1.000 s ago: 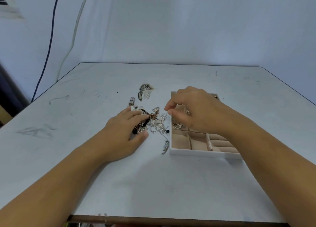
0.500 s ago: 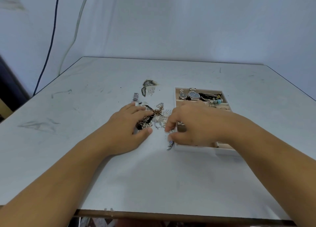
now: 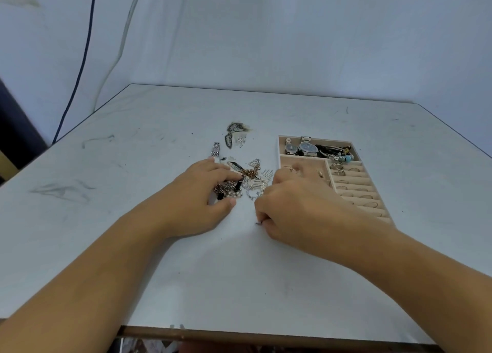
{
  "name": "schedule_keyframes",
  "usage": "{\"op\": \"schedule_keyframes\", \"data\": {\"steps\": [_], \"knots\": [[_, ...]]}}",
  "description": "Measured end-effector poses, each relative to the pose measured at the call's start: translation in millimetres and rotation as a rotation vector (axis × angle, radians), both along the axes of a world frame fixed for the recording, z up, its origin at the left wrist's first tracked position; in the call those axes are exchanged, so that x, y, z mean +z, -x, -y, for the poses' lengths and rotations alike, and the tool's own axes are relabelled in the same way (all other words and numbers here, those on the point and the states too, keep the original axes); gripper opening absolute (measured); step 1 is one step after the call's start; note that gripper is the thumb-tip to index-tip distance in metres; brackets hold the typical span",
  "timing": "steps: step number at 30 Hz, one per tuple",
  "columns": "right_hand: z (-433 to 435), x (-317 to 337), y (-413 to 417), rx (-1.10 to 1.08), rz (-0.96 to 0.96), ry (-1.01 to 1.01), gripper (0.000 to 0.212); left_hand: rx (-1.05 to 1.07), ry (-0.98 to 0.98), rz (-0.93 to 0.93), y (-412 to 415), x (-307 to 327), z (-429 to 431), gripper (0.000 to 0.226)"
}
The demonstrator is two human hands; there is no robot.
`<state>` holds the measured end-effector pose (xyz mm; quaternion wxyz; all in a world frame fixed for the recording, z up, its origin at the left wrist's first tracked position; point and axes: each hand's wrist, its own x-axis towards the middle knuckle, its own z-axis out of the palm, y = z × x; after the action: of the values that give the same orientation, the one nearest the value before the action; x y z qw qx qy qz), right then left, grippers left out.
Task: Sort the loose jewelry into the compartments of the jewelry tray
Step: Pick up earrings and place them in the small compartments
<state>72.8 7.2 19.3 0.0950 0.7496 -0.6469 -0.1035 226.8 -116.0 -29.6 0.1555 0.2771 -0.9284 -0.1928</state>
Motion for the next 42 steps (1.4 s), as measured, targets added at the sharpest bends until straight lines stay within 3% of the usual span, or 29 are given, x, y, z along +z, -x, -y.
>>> {"op": "schedule_keyframes", "data": {"steps": [2,5,8,10,17,20,22,25,29,42], "knots": [[0,-2,2,0.005,0.071,0.028,0.02,-0.009,0.006,-0.008,0,0,0,0.052],[-1,6,13,-0.038,0.42,0.169,0.015,-0.002,0.015,-0.02,0,-2,0,0.054],[0,23,35,-0.133,0.766,0.24,0.005,0.028,0.058,-0.092,3,-2,-4,0.04],[2,31,51,-0.138,0.864,0.262,0.006,0.025,0.086,-0.141,8,-3,-8,0.032],[5,18,74,-0.114,0.922,0.184,0.008,0.015,0.246,-0.088,21,-2,-11,0.027],[4,11,76,-0.108,0.94,0.246,0.012,0.015,0.332,-0.104,28,-3,-16,0.012],[2,7,78,-0.112,0.951,0.298,0.013,0.023,0.353,-0.092,31,-6,-19,0.014],[1,2,79,-0.11,0.944,0.314,0.012,0.048,0.324,-0.097,31,-7,-19,0.019],[1,-1,77,-0.097,0.916,0.344,0.012,0.057,0.289,-0.146,29,-7,-20,0.003],[10,28,72,-0.122,0.982,0.513,0.009,0.187,0.175,-0.244,27,-2,-19,0.01]]}}
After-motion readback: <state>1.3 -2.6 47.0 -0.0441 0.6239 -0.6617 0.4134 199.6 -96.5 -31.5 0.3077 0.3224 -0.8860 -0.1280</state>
